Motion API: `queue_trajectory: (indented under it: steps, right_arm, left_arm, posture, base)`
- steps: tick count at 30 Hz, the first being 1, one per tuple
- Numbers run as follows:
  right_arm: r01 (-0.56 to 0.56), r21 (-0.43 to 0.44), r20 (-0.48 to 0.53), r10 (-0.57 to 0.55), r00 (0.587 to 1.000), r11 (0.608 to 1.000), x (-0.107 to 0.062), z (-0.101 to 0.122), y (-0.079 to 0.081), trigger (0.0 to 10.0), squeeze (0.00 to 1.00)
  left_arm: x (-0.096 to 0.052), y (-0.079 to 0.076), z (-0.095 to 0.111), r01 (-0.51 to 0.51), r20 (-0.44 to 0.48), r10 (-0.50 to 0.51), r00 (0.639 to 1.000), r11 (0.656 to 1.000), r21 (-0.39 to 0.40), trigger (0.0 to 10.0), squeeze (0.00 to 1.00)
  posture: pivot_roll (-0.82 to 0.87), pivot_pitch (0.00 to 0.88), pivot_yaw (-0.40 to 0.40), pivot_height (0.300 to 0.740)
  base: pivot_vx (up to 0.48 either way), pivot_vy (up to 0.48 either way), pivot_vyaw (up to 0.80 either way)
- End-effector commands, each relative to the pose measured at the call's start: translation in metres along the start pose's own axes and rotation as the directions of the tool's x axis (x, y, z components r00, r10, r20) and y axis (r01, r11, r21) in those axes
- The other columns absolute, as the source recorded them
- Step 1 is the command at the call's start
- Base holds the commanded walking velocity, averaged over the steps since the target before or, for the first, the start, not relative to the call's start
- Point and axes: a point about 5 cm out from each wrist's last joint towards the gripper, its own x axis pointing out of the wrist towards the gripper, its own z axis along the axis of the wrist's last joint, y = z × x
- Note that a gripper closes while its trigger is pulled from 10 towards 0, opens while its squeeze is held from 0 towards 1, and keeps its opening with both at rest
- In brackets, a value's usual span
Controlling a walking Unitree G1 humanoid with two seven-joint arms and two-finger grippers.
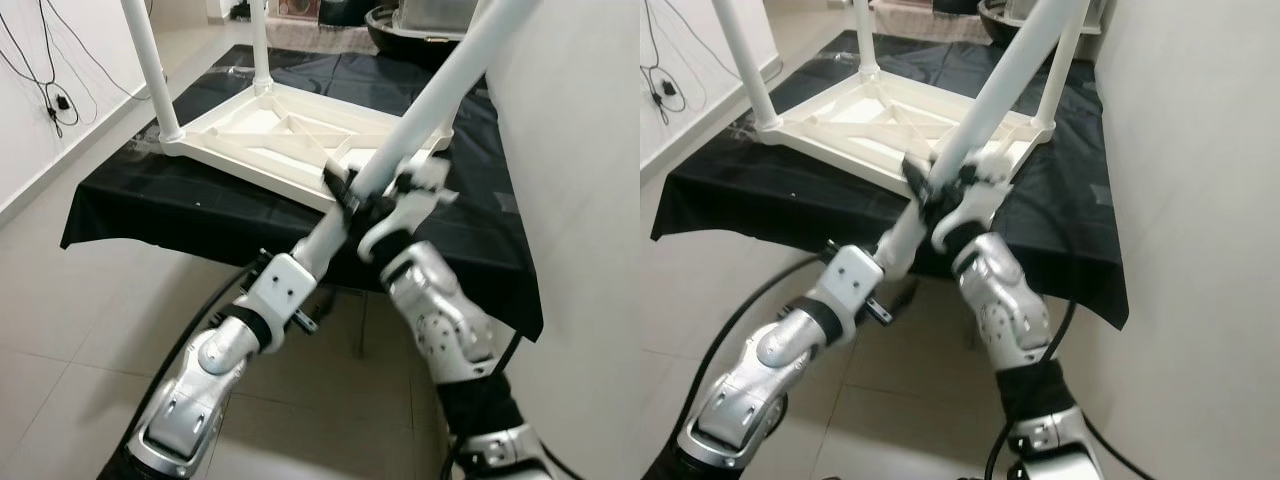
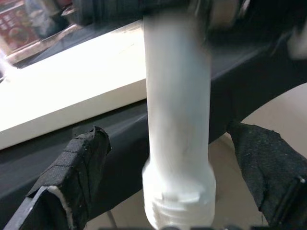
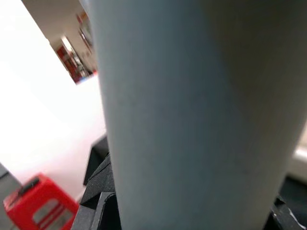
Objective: Building children table
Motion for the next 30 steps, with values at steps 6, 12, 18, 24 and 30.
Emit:
queue_trajectory:
  steps: [6,12,18,24,30]
  right_arm:
    - [0.046,-0.016,0.007,-0.046,0.999,0.999,-0.003,0.005,-0.014,10.0,0.00]
    - [0.046,-0.004,0.021,-0.046,0.999,0.999,-0.004,0.011,-0.013,10.0,0.00]
    - [0.009,-0.006,0.011,-0.009,1.000,1.000,-0.005,0.011,-0.005,10.0,0.00]
    - [-0.030,-0.008,0.002,0.030,1.000,1.000,-0.007,0.010,0.005,10.0,0.00]
    - [-0.058,0.001,-0.018,0.058,0.998,0.998,-0.010,0.003,0.013,10.0,0.00]
  left_arm:
    - [-0.002,-0.010,-0.007,0.023,-0.032,-0.023,0.999,1.000,0.004,10.0,0.00]
    - [-0.005,-0.011,-0.021,0.010,-0.093,-0.010,0.996,1.000,-0.001,10.0,0.00]
    - [-0.004,-0.005,-0.033,-0.017,-0.156,0.018,0.988,1.000,0.010,10.0,0.00]
    - [0.002,-0.001,-0.037,-0.029,-0.158,0.027,0.987,1.000,-0.009,10.0,0.00]
    - [0.008,0.000,-0.034,-0.024,-0.125,0.024,0.992,1.000,0.003,10.0,0.00]
  posture:
    - [0.07,0.097,-0.044,0.740]
    - [0.06,0.095,-0.043,0.740]
    - [0.06,0.090,-0.043,0.740]
    - [0.06,0.090,-0.040,0.740]
    - [0.05,0.088,-0.039,0.740]
  base:
    - [0.000,0.000,0.00]
    - [0.000,0.000,0.00]
    - [0.000,0.000,0.00]
    - [0.000,0.000,0.00]
    - [0.000,0.000,0.00]
